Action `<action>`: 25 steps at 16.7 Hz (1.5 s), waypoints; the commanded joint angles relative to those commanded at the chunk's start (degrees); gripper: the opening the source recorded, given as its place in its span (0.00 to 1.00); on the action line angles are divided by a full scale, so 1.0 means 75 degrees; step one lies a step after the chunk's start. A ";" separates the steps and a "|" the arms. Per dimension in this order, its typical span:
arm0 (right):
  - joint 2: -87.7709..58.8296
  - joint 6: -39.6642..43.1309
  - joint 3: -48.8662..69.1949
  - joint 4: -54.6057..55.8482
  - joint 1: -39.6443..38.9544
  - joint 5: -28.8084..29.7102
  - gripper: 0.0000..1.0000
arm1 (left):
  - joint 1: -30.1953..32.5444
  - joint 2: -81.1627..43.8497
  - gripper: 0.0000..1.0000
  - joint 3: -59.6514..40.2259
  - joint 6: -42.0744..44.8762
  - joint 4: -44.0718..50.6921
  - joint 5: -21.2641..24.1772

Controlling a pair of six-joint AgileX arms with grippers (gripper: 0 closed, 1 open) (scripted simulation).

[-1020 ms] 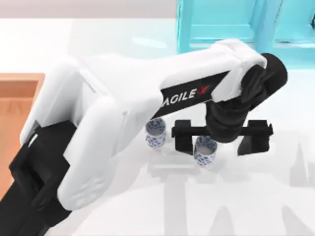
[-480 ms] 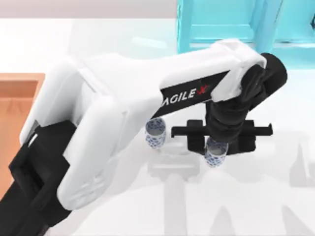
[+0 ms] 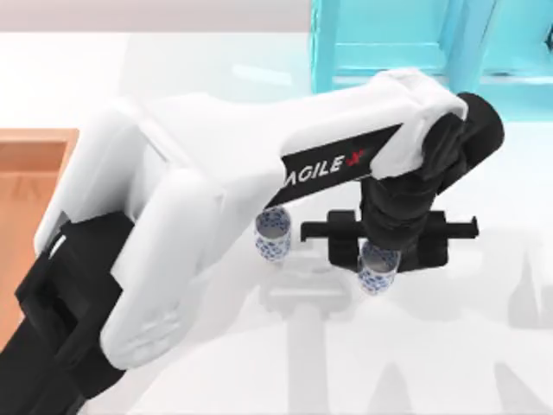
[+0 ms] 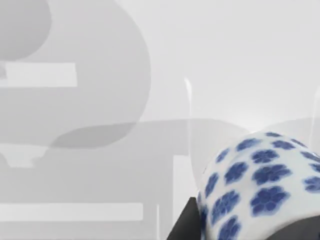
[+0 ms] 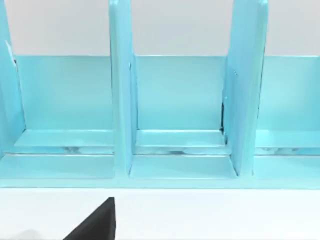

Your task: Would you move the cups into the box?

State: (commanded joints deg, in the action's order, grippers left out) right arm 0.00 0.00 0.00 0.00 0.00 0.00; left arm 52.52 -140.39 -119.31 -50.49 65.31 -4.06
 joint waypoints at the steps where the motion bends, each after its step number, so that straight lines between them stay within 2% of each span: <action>1: 0.0000 0.0000 0.0000 0.0000 0.0000 0.0000 1.00 | 0.0000 0.0000 0.00 0.0000 0.0000 0.0000 0.0000; 6: 0.0000 0.0000 0.0000 0.0000 0.0000 0.0000 1.00 | -0.0064 0.0304 0.00 0.0219 0.0194 0.0102 0.0013; 14: 0.0000 0.0000 0.0000 0.0000 0.0000 0.0000 1.00 | -0.1082 0.2700 0.00 0.1647 0.1100 0.0970 0.0051; 21: 0.0000 0.0000 0.0000 0.0000 0.0000 0.0000 1.00 | -0.1166 0.2854 0.00 0.1729 0.1214 0.1065 0.0043; 25: 0.0000 0.0000 0.0000 0.0000 0.0000 0.0000 1.00 | -0.1922 0.3285 0.00 0.2170 0.1952 0.1143 0.0108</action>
State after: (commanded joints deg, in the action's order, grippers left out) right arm 0.00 0.00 0.00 0.00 0.00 0.00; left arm 38.10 -115.75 -103.04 -35.85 73.88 -3.25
